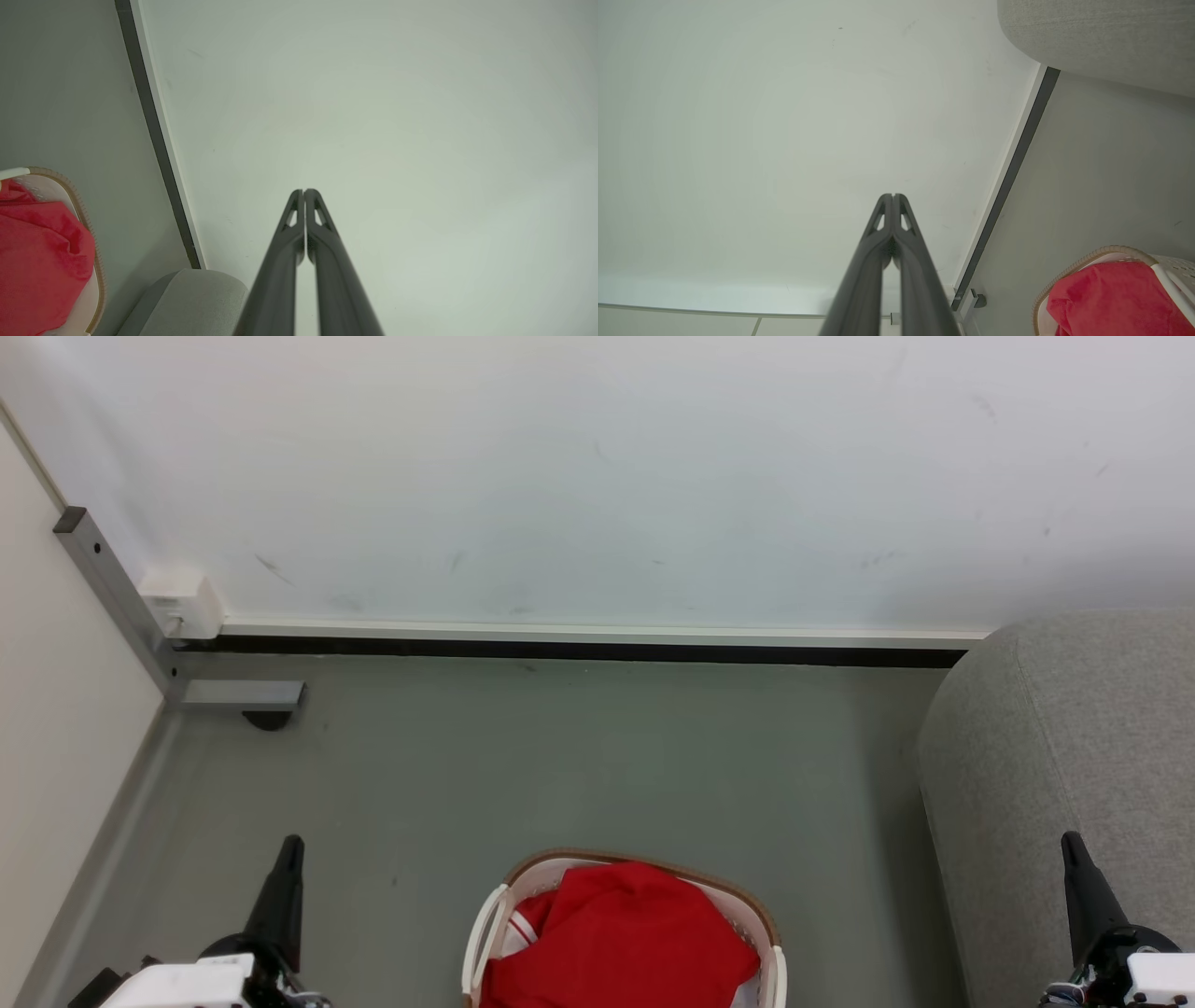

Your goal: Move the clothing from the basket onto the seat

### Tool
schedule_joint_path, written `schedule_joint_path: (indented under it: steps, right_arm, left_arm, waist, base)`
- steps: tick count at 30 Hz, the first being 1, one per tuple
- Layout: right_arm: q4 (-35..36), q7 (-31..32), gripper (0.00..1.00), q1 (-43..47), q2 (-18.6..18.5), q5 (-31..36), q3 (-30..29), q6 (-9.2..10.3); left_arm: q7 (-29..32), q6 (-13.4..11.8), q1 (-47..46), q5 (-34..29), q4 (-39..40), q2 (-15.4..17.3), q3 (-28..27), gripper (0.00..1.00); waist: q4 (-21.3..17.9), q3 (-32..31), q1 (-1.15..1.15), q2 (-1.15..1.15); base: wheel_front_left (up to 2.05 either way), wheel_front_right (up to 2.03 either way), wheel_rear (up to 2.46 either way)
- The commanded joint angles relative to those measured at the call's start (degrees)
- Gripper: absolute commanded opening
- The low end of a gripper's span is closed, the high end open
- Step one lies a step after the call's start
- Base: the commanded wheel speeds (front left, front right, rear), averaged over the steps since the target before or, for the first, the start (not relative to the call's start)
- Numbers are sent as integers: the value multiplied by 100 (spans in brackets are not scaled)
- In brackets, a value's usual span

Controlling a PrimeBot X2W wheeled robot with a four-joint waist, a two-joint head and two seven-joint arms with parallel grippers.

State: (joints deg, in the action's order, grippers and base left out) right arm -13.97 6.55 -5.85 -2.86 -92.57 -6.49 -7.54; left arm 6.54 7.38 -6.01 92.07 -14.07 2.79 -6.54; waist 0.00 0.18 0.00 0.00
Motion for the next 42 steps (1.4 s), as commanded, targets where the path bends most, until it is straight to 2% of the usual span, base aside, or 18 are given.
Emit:
schedule_joint_path:
  steps: [1, 8, 9, 18, 24, 31, 42]
  right_arm:
    - [-12, 8, 0, -77, -2, 33, -15, 11]
    - [-12, 8, 0, -77, -2, 34, -15, 11]
    - [-12, -3, 100, 7, 0, -1, 4, -1]
    - [16, -200, 100, 91, 33, 71, 195, 0]
    - [236, -368, 100, 93, 28, 488, 325, 0]
    - [430, -547, 100, 82, -22, 1272, 529, 1]
    - [547, -803, 100, 132, -55, 2402, 806, 2]
  left_arm:
    - [15, 31, -49, 67, 5, 14, -4, 0]
    - [15, 31, -49, 67, 5, 14, -4, 0]
    - [-5, -2, 6, -3, -13, -2, -1, 100]
    - [-191, -15, 131, -80, 7, -33, -20, 100]
    - [-365, -12, 176, -311, 209, -9, -9, 100]
    - [-549, -9, 229, -960, 449, 22, -5, 100]
    - [-803, -4, 337, -2377, 717, 2, -69, 100]
  waist:
    - [0, 0, 0, 0]
    - [0, 0, 0, 0]
    - [0, 0, 0, 0]
    - [8, -4, 0, 0]
    - [18, -24, 0, 0]
    - [10, -39, 0, 0]
    - [-17, -73, 0, 0]
  base:
    - [0, 0, 0]
    - [0, 0, 0]
    - [0, 0, 0]
    - [0, 0, 0]
    - [0, 0, 0]
    - [0, 0, 0]
    - [0, 0, 0]
